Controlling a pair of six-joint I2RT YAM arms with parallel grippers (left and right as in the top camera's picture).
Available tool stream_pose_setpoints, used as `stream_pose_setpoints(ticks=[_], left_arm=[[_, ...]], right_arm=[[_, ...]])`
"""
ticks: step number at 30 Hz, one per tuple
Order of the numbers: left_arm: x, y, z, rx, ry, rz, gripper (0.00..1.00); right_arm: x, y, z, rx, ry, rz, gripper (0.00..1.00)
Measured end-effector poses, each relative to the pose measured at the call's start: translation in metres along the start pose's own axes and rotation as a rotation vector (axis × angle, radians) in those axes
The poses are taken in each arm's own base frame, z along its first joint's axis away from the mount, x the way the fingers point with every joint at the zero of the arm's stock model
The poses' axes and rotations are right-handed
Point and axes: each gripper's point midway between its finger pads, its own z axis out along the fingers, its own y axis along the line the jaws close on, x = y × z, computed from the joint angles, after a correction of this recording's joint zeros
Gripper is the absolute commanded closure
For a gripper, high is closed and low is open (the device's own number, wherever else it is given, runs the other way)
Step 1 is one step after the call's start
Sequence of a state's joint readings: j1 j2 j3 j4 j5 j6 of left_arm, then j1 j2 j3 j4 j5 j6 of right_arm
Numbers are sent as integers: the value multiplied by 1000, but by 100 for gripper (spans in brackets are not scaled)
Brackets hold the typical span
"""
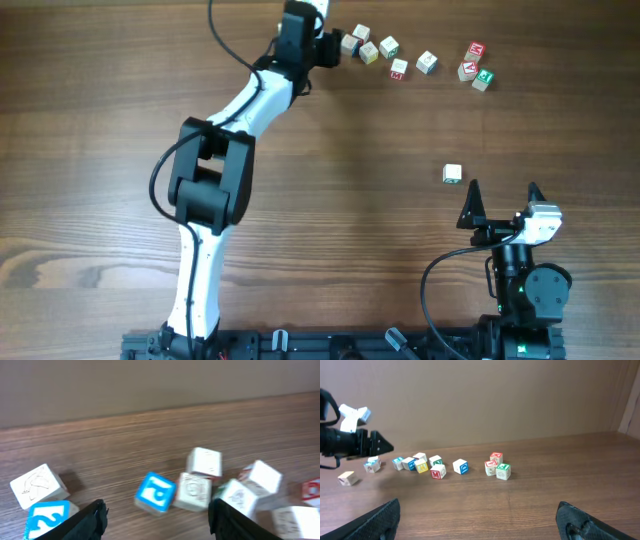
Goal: Form a horizontal line
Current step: 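Move the left gripper back to the cluster and grasp the blue P block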
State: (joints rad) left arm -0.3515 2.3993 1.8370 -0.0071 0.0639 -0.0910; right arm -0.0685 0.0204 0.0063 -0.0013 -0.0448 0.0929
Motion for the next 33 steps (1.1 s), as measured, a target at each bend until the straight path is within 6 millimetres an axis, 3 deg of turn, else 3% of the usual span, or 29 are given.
stream_pose_setpoints(ticks=[6, 10, 17, 20, 21, 25, 30, 33], left_arm=[[17, 21, 18, 73, 3, -10, 29], [33, 15, 26, 110, 29, 44, 28], [23, 6, 30, 141, -37, 123, 26], [43, 9, 41, 138, -9, 119, 27], [49, 11, 44, 138, -1, 122, 28], [42, 10, 46, 141, -38, 135, 34], [29, 8, 45, 144, -92, 152, 57], [29, 8, 45, 144, -94, 155, 62]], right_arm=[[0, 0, 0, 0, 0, 0, 0], [0, 0, 0, 0, 0, 0, 0], [0, 0, 0, 0, 0, 0, 0], [0, 0, 0, 0, 0, 0, 0], [0, 0, 0, 0, 0, 0, 0], [0, 0, 0, 0, 0, 0, 0], [0, 0, 0, 0, 0, 0, 0], [0, 0, 0, 0, 0, 0, 0]])
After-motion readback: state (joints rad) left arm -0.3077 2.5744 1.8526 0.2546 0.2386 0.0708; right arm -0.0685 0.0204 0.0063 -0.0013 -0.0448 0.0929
